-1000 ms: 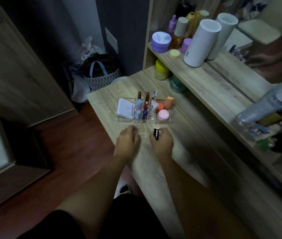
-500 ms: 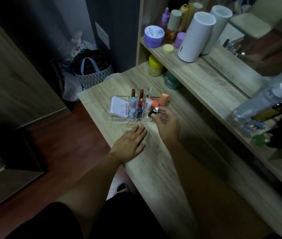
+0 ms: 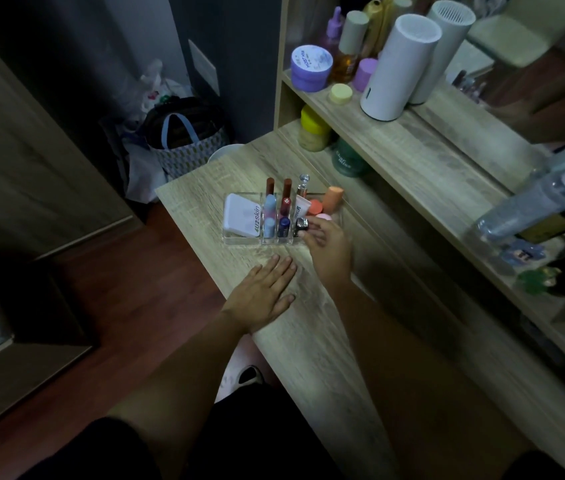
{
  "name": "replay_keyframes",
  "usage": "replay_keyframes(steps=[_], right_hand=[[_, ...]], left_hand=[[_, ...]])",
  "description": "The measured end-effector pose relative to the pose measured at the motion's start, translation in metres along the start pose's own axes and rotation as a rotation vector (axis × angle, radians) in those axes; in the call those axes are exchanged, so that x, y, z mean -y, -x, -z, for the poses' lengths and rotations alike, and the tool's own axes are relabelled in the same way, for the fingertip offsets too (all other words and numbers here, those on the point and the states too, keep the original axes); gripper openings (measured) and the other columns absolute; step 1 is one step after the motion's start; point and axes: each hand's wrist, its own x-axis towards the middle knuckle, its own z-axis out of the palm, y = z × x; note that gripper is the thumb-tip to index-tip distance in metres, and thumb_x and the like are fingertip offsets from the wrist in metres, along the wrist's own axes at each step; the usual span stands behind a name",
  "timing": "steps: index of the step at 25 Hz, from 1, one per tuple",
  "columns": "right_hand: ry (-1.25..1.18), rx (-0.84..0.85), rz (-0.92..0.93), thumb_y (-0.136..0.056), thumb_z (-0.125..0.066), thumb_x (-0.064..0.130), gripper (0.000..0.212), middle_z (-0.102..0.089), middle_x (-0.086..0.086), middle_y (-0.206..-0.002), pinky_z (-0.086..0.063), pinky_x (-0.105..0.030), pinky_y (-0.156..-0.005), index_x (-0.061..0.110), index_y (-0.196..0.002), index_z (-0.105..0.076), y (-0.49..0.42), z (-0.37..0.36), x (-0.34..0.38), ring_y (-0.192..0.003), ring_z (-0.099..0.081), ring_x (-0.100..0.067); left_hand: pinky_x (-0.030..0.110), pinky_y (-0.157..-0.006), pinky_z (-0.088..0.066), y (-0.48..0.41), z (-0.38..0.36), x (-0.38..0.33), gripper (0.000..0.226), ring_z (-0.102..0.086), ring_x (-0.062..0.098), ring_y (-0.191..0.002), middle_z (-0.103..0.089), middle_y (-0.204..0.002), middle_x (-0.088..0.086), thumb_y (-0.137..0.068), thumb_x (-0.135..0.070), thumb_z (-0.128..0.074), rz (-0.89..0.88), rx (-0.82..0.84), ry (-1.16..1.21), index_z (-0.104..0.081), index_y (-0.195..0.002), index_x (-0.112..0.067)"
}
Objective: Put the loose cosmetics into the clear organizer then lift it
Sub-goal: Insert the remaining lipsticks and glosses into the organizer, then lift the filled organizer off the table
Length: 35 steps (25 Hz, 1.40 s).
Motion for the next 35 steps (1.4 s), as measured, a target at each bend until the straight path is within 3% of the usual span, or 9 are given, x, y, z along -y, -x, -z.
replay_keyframes(steps=[5, 9, 14, 18, 21, 24, 27, 30, 35], right_hand=[[0.046, -0.015, -0.014, -0.083, -0.067, 0.002, 0.036, -0.074, -0.015, -0.105, -0.049, -0.013, -0.076, 0.002, -0.118, -0.063, -0.003, -0.006, 0.004, -0.085, -0.063, -0.005], [0.099, -0.035, -0.003, -0.083, -0.066, 0.002, 0.036, -0.074, -0.014, -0.106, -0.043, -0.003, -0.07, 0.003, -0.119, -0.062, -0.002, -0.007, 0.005, -0.088, -0.063, -0.005], [0.1, -0.002, -0.026, -0.083, -0.067, 0.004, 0.038, -0.073, -0.015, -0.108, -0.048, -0.013, -0.078, 0.003, -0.121, -0.061, 0.001, -0.003, 0.008, -0.095, -0.069, -0.015], [0.178, -0.079, 0.012, -0.08, -0.071, 0.006, 0.037, -0.073, -0.015, -0.105, -0.035, 0.008, -0.068, 0.001, -0.117, -0.064, 0.01, 0.001, 0.006, -0.089, -0.069, -0.017], [0.191, -0.164, -0.004, -0.078, -0.073, 0.009, 0.038, -0.067, -0.016, -0.109, -0.047, -0.017, -0.081, 0.002, -0.114, -0.062, 0.02, 0.005, -0.003, -0.099, -0.065, -0.027], [0.256, -0.163, -0.16, -0.069, -0.08, 0.017, 0.058, -0.055, -0.013, -0.119, -0.047, -0.039, -0.094, 0.006, -0.119, -0.052, 0.016, 0.014, -0.014, -0.111, -0.054, -0.028], [0.174, -0.016, -0.254, -0.061, -0.086, 0.02, 0.086, -0.05, -0.01, -0.134, -0.039, -0.036, -0.102, 0.01, -0.134, -0.041, 0.008, 0.022, -0.02, -0.125, -0.046, -0.027], [0.071, 0.096, -0.235, -0.062, -0.085, 0.016, 0.085, -0.055, -0.002, -0.13, -0.042, -0.039, -0.101, 0.018, -0.134, -0.041, -0.003, 0.023, -0.018, -0.123, -0.051, -0.023], [0.011, 0.168, -0.218, -0.069, -0.081, 0.008, 0.075, -0.062, -0.006, -0.124, -0.044, -0.04, -0.1, 0.02, -0.132, -0.042, -0.021, 0.02, -0.015, -0.117, -0.056, -0.023]], left_hand=[[0.039, -0.12, -0.009, 0.0, 0.002, -0.001, 0.062, 0.0, 0.021, -0.148, -0.006, -0.161, 0.002, -0.098, -0.045, -0.028, -0.002, -0.004, 0.019, -0.009, -0.15, -0.019], [0.039, -0.12, -0.007, 0.0, 0.003, -0.001, 0.062, 0.002, 0.019, -0.148, -0.004, -0.161, 0.001, -0.098, -0.046, -0.027, -0.001, 0.007, 0.018, -0.006, -0.15, -0.02], [0.038, -0.12, -0.011, 0.002, 0.007, -0.002, 0.062, -0.006, 0.021, -0.148, -0.013, -0.16, 0.004, -0.097, -0.045, -0.033, -0.006, -0.023, 0.076, -0.015, -0.149, -0.015], [0.039, -0.097, -0.041, 0.016, 0.012, 0.006, 0.037, -0.054, 0.032, -0.112, -0.06, -0.118, 0.018, -0.092, -0.033, -0.051, 0.124, -0.363, 0.204, -0.056, -0.115, -0.005], [0.039, -0.083, -0.045, 0.019, 0.018, 0.018, 0.025, -0.053, 0.034, -0.096, -0.057, -0.101, 0.02, -0.088, -0.024, -0.059, 0.436, -0.572, 0.384, -0.054, -0.101, -0.003], [0.04, -0.095, -0.041, 0.008, 0.031, 0.039, 0.05, -0.047, 0.036, -0.112, -0.051, -0.117, 0.023, -0.079, -0.02, -0.069, 0.64, -0.606, 0.596, -0.047, -0.119, 0.002], [0.044, -0.099, -0.046, -0.008, 0.045, 0.058, 0.072, -0.052, 0.034, -0.115, -0.057, -0.123, 0.018, -0.067, -0.028, -0.079, 0.62, -0.497, 0.715, -0.044, -0.126, -0.004], [0.036, -0.089, -0.051, -0.02, 0.053, 0.066, 0.076, -0.06, 0.028, -0.106, -0.066, -0.113, 0.01, -0.059, -0.031, -0.085, 0.515, -0.454, 0.718, -0.048, -0.123, -0.015], [0.047, -0.098, -0.048, -0.03, 0.055, 0.073, 0.09, -0.054, 0.029, -0.115, -0.063, -0.12, 0.008, -0.058, -0.033, -0.087, 0.514, -0.429, 0.77, -0.041, -0.134, -0.022]])
